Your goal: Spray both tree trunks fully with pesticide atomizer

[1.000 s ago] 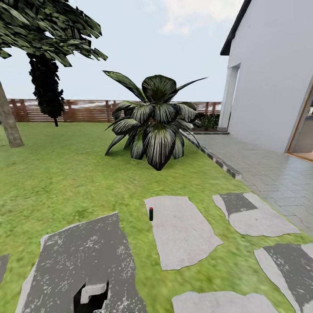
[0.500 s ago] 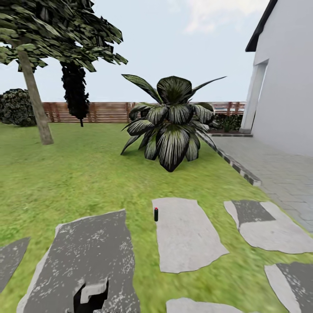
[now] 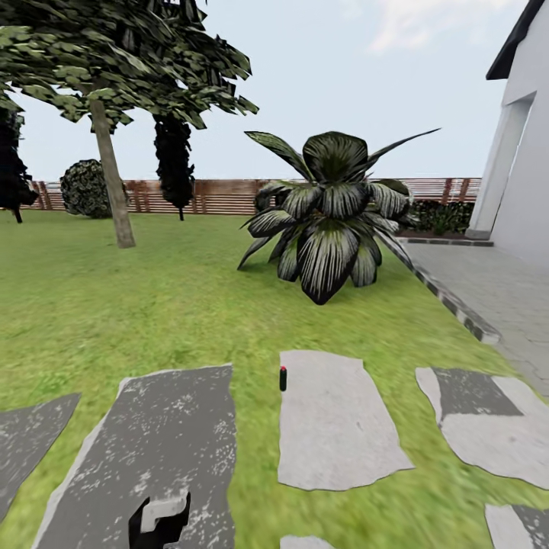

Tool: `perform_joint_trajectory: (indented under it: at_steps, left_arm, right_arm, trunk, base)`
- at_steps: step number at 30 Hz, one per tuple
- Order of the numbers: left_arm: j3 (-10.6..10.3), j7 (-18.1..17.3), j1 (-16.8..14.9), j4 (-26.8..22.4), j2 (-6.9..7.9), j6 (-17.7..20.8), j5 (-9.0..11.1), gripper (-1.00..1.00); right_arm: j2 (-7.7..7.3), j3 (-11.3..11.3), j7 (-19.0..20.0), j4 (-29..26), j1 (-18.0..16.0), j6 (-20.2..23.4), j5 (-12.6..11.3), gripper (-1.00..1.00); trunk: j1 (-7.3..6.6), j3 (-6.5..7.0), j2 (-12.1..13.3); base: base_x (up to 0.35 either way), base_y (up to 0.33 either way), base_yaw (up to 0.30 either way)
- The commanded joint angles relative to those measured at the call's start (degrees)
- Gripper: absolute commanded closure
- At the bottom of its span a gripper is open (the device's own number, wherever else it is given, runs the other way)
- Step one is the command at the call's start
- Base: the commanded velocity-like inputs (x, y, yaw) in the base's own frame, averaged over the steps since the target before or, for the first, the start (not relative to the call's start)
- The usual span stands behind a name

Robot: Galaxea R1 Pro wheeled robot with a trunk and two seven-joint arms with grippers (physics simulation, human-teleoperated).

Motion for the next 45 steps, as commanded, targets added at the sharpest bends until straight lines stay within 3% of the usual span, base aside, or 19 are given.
perform_joint_trajectory:
  at_steps: [1, 15, 37, 45]
  left_arm:
    - [0.0, 0.0, 0.0, 0.0, -0.02, 0.0, 0.0, -1.0]
    - [0.0, 0.0, 0.0, 0.0, -0.03, 0.0, 0.0, -1.0]
    - [0.0, 0.0, 0.0, 0.0, -0.02, 0.0, 0.0, -1.0]
    - [0.0, 0.0, 0.0, 0.0, -0.02, 0.0, 0.0, -1.0]
  right_arm:
    - [0.0, 0.0, 0.0, 0.0, 0.0, 0.0, 0.0, -1.0]
    - [0.0, 0.0, 0.0, 0.0, 0.0, 0.0, 0.0, -1.0]
    - [0.0, 0.0, -0.2, 0.0, 0.0, 0.0, 0.1, -1.0]
    - [0.0, 0.0, -0.2, 0.0, 0.0, 0.0, 0.0, -1.0]
  trunk:
    - [0.0, 0.0, 0.0]
    - [0.0, 0.0, 0.0]
    - [0.0, 0.0, 0.0]
    - [0.0, 0.0, 0.0]
  base:
    - [0.086, -0.331, 0.288]
    - [0.087, -0.331, 0.284]
    - [0.087, -0.331, 0.015]
    - [0.087, -0.331, 0.182]
